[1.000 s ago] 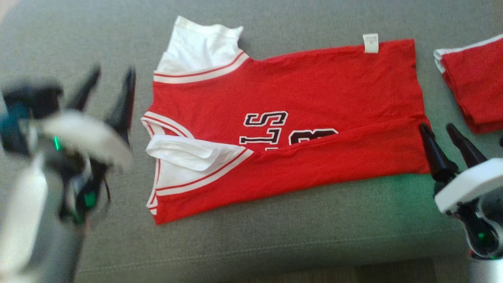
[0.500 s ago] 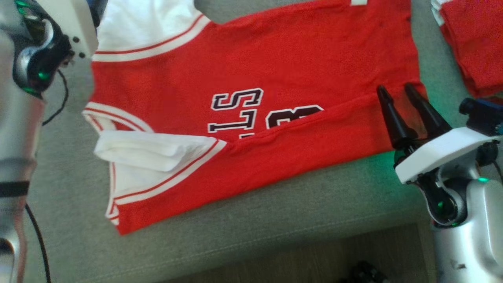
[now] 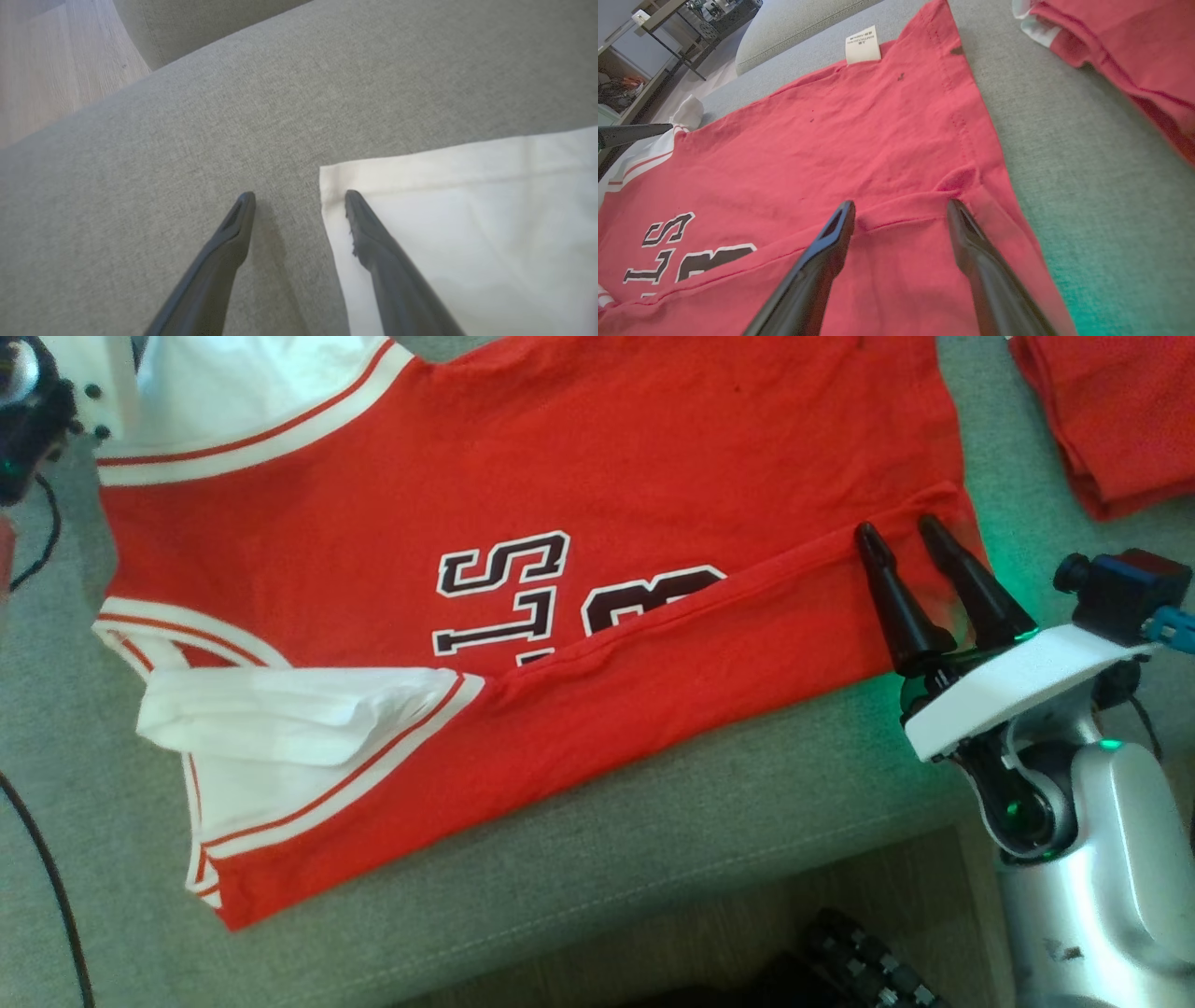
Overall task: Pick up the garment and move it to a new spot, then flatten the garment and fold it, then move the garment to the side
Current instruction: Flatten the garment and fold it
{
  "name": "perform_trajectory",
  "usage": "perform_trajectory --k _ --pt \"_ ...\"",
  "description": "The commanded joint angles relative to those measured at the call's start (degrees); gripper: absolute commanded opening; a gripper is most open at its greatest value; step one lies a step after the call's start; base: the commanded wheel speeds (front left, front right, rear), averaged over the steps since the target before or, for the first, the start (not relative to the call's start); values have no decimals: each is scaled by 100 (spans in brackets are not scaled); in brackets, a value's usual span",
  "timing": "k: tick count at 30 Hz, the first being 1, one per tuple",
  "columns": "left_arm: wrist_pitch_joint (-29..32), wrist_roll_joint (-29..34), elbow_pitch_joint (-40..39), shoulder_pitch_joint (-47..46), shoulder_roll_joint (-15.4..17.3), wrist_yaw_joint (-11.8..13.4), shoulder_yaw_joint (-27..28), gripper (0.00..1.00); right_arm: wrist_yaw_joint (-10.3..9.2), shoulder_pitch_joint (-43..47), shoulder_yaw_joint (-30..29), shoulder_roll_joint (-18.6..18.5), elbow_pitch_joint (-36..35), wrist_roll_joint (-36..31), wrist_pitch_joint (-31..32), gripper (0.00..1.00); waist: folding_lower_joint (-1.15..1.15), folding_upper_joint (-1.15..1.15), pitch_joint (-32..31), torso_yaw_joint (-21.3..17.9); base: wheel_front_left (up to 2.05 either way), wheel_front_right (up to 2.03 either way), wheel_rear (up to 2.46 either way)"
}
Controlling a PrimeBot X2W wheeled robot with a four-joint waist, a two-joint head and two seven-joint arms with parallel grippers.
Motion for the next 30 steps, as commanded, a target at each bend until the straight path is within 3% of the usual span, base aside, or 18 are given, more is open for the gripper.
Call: perform_trajectory --k 1,8,9,12,13,14,22,30 --pt "-62 -13 -98 -314 271 -28 156 100 -1 -74 139 -39 -156 62 -60 100 0 0 15 -26 0 0 0" --pt "-88 -237 168 -455 221 -32 -85 100 -1 -166 161 -39 -57 64 -111 100 0 0 47 -110 0 0 0" --pt "-45 -313 159 -462 218 -32 -158 87 -1 -179 154 -39 -50 61 -117 100 0 0 48 -115 0 0 0" --pt "20 -515 88 -499 277 -33 -348 31 -1 -218 139 -39 -32 43 -130 100 0 0 54 -134 0 0 0" --pt "30 -565 69 -510 311 -33 -408 5 -1 -235 140 -39 -24 39 -132 100 0 0 55 -144 0 0 0" --pt "36 -608 59 -521 343 -33 -456 0 -1 -256 143 -39 -15 38 -130 100 0 0 58 -155 0 0 0" --pt "-560 -501 157 -688 525 -33 -656 0 -1 -907 105 -39 149 -181 -38 100 0 0 4 -209 0 0 0" --pt "-965 -578 108 -804 425 -34 -938 0 -1 -2285 -199 -39 1040 -951 487 100 0 0 -83 -48 0 0 0"
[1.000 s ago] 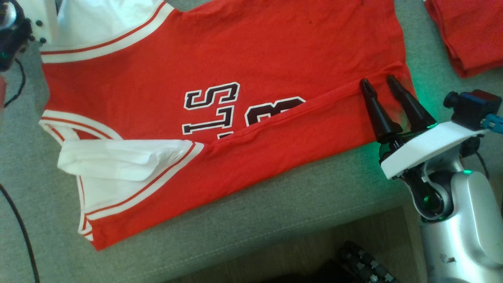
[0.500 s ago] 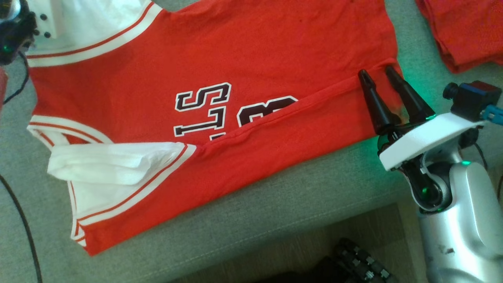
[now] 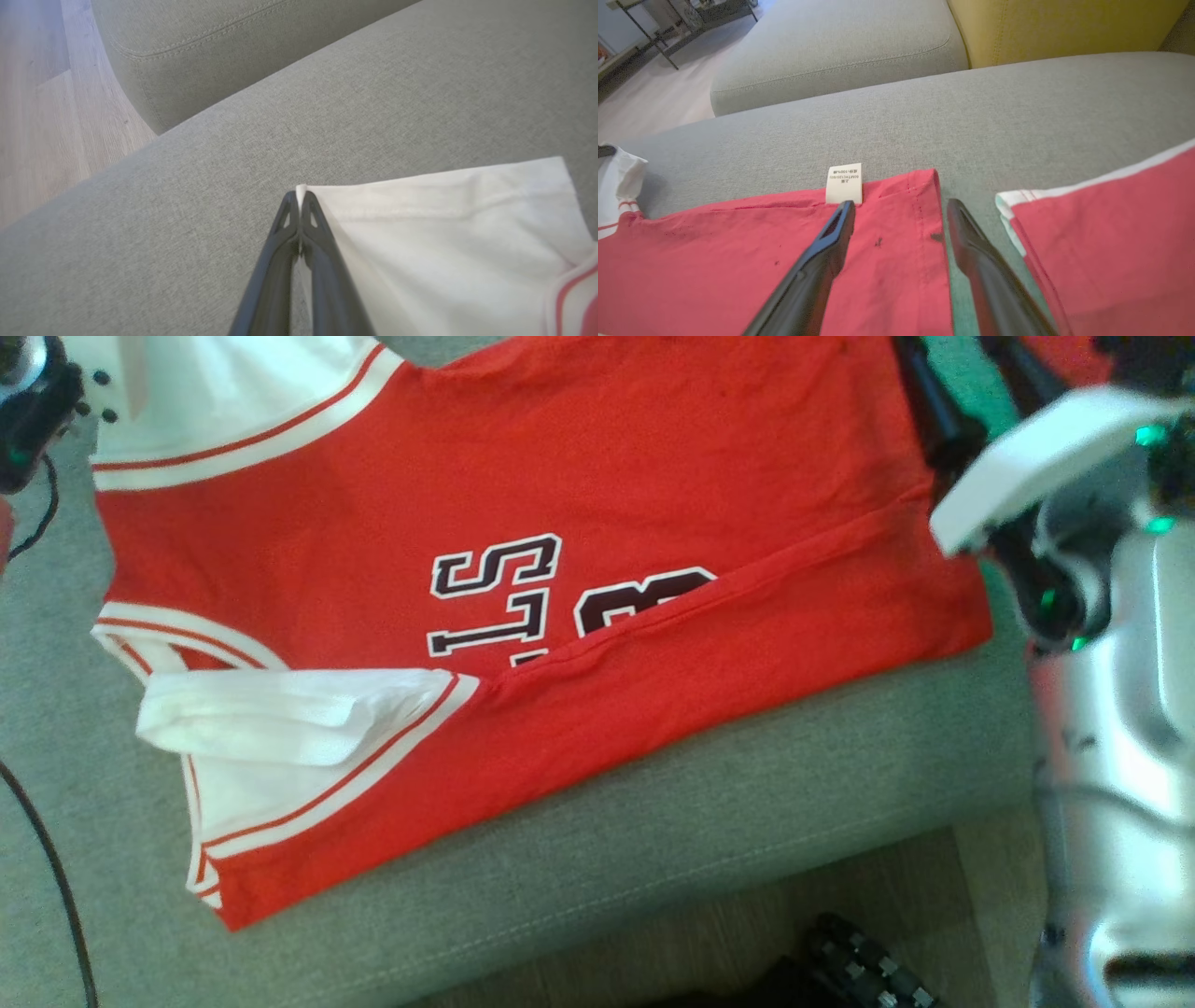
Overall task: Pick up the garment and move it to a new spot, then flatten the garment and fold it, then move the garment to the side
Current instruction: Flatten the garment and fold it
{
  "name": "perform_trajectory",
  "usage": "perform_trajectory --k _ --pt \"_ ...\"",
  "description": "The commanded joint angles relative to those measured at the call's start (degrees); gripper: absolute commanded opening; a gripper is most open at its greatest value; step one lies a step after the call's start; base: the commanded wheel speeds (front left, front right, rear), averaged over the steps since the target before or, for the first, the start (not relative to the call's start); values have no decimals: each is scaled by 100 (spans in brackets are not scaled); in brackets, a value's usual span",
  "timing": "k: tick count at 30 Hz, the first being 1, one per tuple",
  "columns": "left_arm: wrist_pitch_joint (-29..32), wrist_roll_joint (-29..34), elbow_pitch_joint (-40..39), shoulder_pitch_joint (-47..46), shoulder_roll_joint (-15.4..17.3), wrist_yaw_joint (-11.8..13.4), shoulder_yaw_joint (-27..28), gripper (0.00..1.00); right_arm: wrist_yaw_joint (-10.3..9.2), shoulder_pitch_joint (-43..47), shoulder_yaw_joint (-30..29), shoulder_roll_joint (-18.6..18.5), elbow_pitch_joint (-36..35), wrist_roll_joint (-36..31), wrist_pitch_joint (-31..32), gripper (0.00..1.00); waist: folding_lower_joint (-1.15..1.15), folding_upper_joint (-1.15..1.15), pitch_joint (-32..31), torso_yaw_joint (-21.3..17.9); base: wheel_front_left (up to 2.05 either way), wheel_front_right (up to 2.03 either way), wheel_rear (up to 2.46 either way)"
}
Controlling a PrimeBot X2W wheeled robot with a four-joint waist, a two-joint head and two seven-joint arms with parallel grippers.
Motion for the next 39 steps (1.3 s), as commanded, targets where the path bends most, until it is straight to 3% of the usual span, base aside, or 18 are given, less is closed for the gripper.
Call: perform_trajectory --k 1,6,13,15,16,18,20,21,22,28,39 --pt "-67 -48 -198 -360 223 8 133 0 -2 -234 -4 -20 -25 -190 100 100 0 0 0 52 0 0 0" --pt "-164 -136 -269 -470 218 8 -46 0 -2 -930 -219 -20 716 -788 281 100 0 0 33 183 0 0 0" --pt "-247 -244 -280 -563 224 8 -233 0 -2 -1443 -282 -20 1546 -1064 395 98 0 0 48 275 0 0 0" --pt "-264 -281 -275 -590 229 8 -288 0 -2 -1553 -289 -20 1755 -1081 373 83 0 0 51 291 0 0 0" --pt "-288 -313 -267 -617 235 8 -340 0 -2 -1647 -294 -20 1925 -1116 314 64 0 0 53 302 0 0 0" --pt "-312 -346 -255 -638 239 8 -389 0 -2 -1734 -294 -20 2063 -1165 230 47 0 0 51 310 0 0 0" --pt "-324 -381 -238 -656 247 8 -438 0 -2 -1807 -282 -20 2190 -1182 163 24 0 0 50 314 0 0 0" --pt "-329 -395 -227 -666 253 8 -460 0 -2 -1842 -269 -20 2247 -1187 139 7 0 0 50 316 0 0 0" --pt "-338 -407 -215 -676 257 8 -479 0 -2 -1875 -257 -20 2294 -1192 111 0 0 0 49 318 0 0 0" --pt "-665 -388 -174 -796 327 8 -526 0 -2 -2122 -315 -20 2511 -1152 -125 0 0 0 50 333 0 0 0" --pt "-2266 -135 6 -1140 206 264 -318 0 -2 -2690 -813 -21 2859 -731 -716 0 0 0 -34 567 0 0 0"
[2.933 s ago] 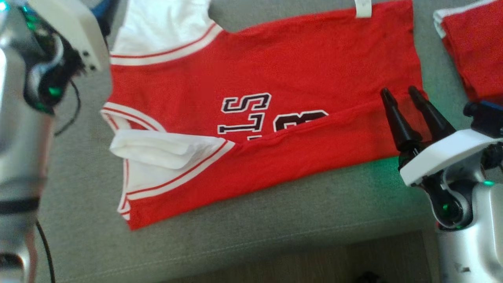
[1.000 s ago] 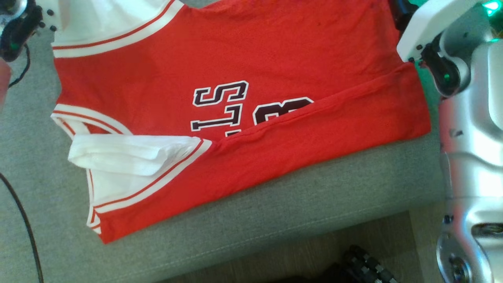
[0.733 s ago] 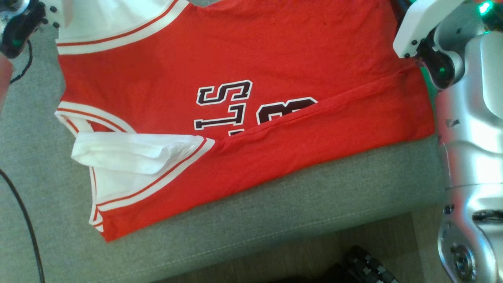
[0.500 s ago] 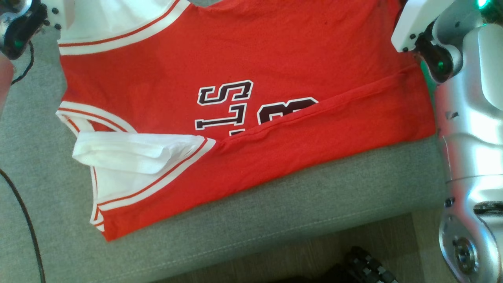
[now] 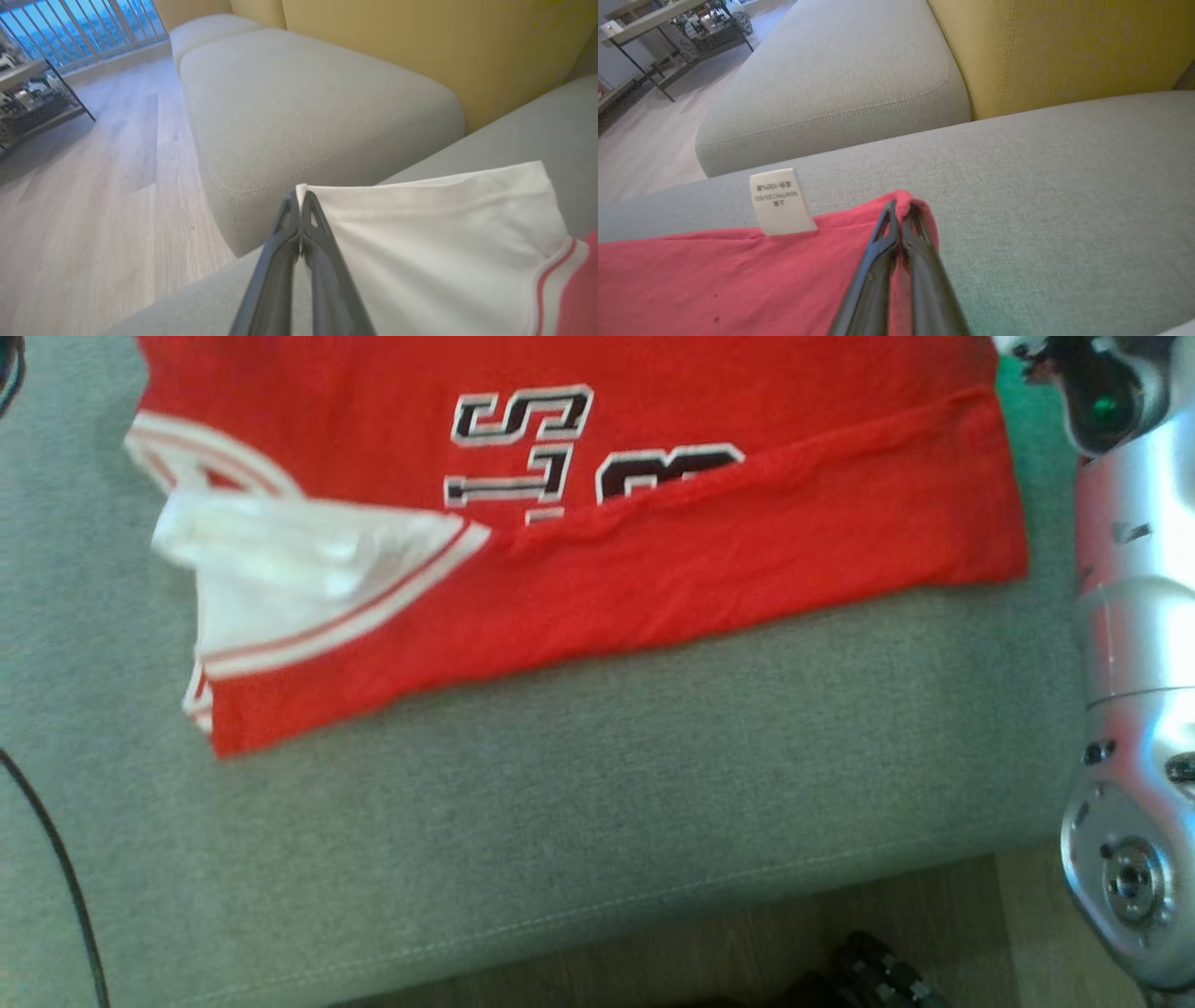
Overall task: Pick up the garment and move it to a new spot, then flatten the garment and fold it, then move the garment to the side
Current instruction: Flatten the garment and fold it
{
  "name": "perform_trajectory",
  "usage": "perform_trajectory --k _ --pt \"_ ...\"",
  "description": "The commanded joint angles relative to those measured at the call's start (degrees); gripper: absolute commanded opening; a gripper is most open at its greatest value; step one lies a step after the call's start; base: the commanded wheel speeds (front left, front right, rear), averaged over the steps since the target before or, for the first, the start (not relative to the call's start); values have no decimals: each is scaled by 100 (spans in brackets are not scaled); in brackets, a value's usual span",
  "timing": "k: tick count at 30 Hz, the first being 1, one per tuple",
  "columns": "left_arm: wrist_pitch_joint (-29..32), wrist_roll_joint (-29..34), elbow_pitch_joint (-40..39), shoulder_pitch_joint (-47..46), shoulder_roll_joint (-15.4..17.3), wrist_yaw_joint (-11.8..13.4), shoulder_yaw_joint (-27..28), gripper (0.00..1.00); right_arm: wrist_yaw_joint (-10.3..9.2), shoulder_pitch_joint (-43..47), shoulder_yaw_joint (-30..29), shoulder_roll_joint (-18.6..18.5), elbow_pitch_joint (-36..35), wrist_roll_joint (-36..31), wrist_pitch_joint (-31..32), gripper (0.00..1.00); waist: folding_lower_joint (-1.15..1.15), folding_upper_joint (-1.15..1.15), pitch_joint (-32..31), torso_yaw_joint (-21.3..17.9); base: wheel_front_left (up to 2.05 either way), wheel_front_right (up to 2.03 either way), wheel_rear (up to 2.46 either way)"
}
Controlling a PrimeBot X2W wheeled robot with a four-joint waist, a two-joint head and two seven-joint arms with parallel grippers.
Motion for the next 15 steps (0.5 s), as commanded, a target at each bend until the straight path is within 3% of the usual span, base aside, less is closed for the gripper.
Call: perform_trajectory --k 1,7,15 --pt "-224 48 -59 -320 186 51 244 0 -2 -176 -44 32 -153 14 -86 0 0 0 -83 91 0 0 0" --pt "-586 -429 -71 178 -13 -63 401 0 -2 153 -21 -9 -235 30 -50 0 0 0 -358 288 0 0 0" --pt "-814 -776 -936 1316 228 -50 417 0 -2 1077 205 -400 -928 365 312 0 0 0 -735 554 0 0 0"
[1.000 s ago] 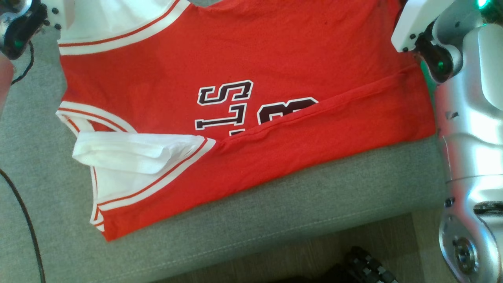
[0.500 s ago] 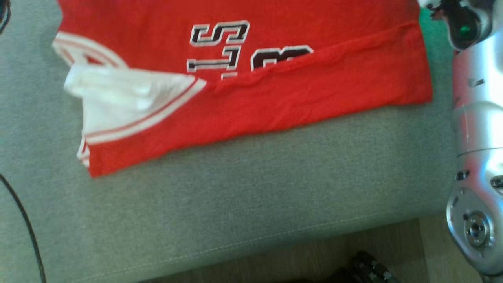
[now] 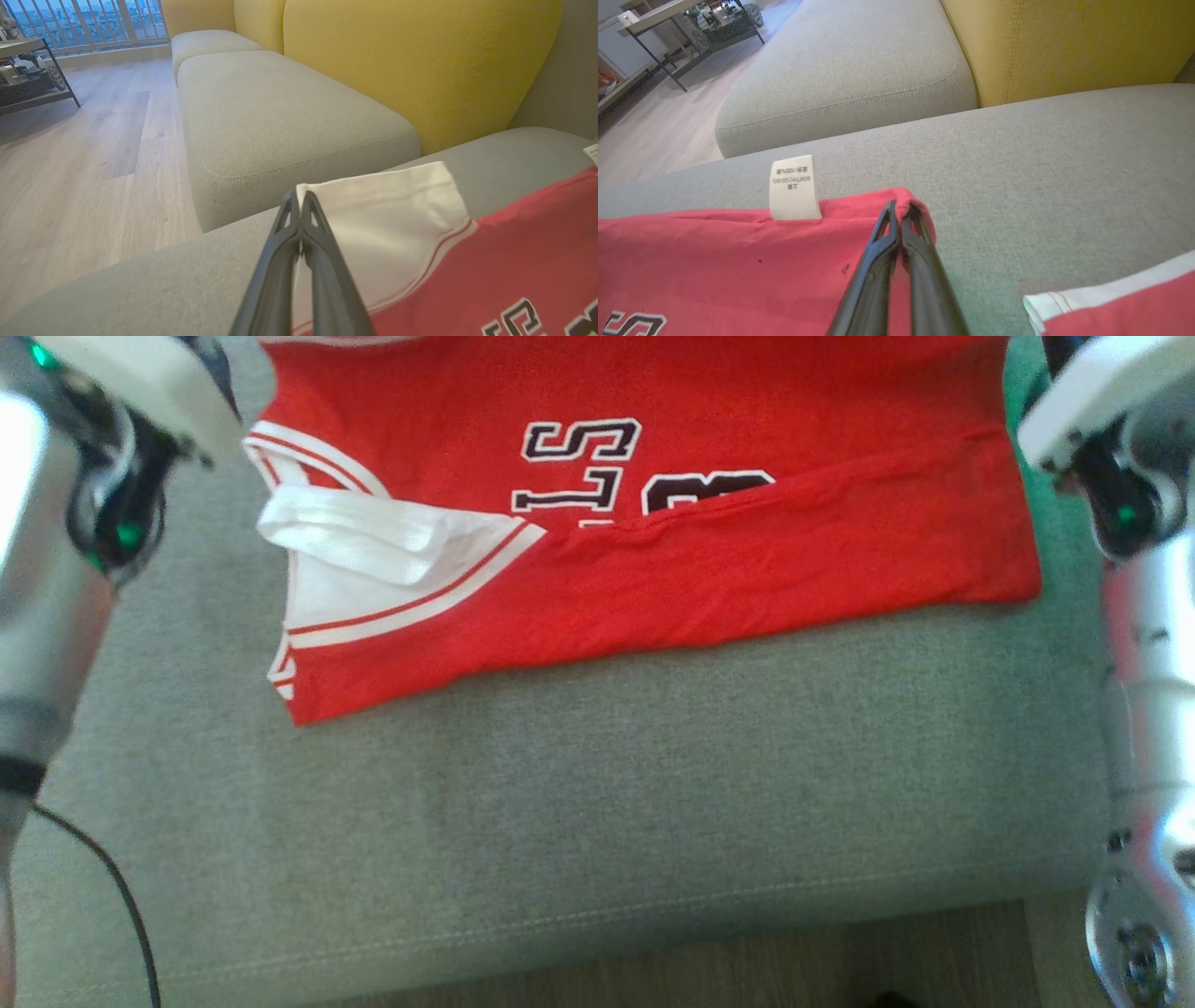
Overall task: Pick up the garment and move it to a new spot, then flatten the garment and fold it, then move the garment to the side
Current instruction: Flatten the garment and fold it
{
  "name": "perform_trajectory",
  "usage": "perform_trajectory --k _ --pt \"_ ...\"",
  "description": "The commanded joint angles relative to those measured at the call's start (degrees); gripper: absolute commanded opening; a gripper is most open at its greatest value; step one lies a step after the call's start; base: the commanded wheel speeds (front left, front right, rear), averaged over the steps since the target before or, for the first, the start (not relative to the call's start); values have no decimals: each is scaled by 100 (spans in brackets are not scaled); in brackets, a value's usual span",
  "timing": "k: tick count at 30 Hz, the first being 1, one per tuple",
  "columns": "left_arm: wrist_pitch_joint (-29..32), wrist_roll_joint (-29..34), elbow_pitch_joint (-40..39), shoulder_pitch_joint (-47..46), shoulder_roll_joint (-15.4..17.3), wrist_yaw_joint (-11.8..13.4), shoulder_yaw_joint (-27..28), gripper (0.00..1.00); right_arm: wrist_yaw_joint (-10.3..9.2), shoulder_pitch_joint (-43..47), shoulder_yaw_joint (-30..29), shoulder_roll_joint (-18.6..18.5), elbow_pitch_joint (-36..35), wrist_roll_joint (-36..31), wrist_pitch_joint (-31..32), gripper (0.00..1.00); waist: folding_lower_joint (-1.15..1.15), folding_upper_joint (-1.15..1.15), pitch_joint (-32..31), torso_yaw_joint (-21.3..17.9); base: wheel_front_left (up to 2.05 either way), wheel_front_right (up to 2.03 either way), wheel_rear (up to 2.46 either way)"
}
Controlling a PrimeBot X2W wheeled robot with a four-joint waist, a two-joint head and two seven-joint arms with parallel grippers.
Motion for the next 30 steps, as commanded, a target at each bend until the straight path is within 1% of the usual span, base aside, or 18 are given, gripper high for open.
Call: perform_trajectory --k 1,4,8,13,17,20,23,24,25,26,27,30 --pt "-46 -24 -210 -124 343 49 242 0 -2 -4 96 -13 -294 52 57 0 1 0 -107 92 0 0 0" --pt "-57 -119 -720 351 497 180 252 0 -2 400 115 -139 -643 196 297 0 1 0 -225 169 0 0 0" --pt "24 -297 -1492 1020 756 451 299 0 -2 915 -28 -272 -1129 336 574 0 1 0 -307 241 0 0 0" --pt "212 -505 -2480 1837 1086 846 318 0 -2 1450 -291 -324 -1630 356 895 0 1 0 -304 305 0 0 0" --pt "309 -550 -3173 2431 1312 1195 269 0 -2 1844 -431 -288 -1999 320 1132 0 1 0 -258 341 0 0 0" --pt "394 -553 -3469 2794 1334 1449 163 0 -2 2118 -427 -233 -2220 295 1295 0 1 0 -220 357 0 0 0" --pt "400 -534 -3487 3050 1237 1615 33 0 -2 2308 -405 -116 -2317 250 1378 0 1 0 -201 343 0 0 0" --pt "378 -531 -3450 3110 1186 1652 1 0 -2 2351 -388 -72 -2322 232 1396 22 1 0 -205 333 0 0 0" --pt "356 -561 -3392 3167 1123 1689 -11 2 -2 2387 -376 -33 -2316 214 1412 49 1 0 -217 324 0 0 0" --pt "313 -551 -3329 3198 1073 1724 -23 44 -2 2414 -373 -2 -2312 193 1416 100 1 0 -231 317 0 0 0" --pt "249 -547 -3267 3224 1009 1771 -19 100 -2 2435 -384 29 -2318 176 1399 100 1 0 -251 313 0 0 0" --pt "18 -534 -3158 3308 800 1916 13 100 -2 2508 -530 125 -2365 153 1270 100 1 0 -363 314 0 0 0"
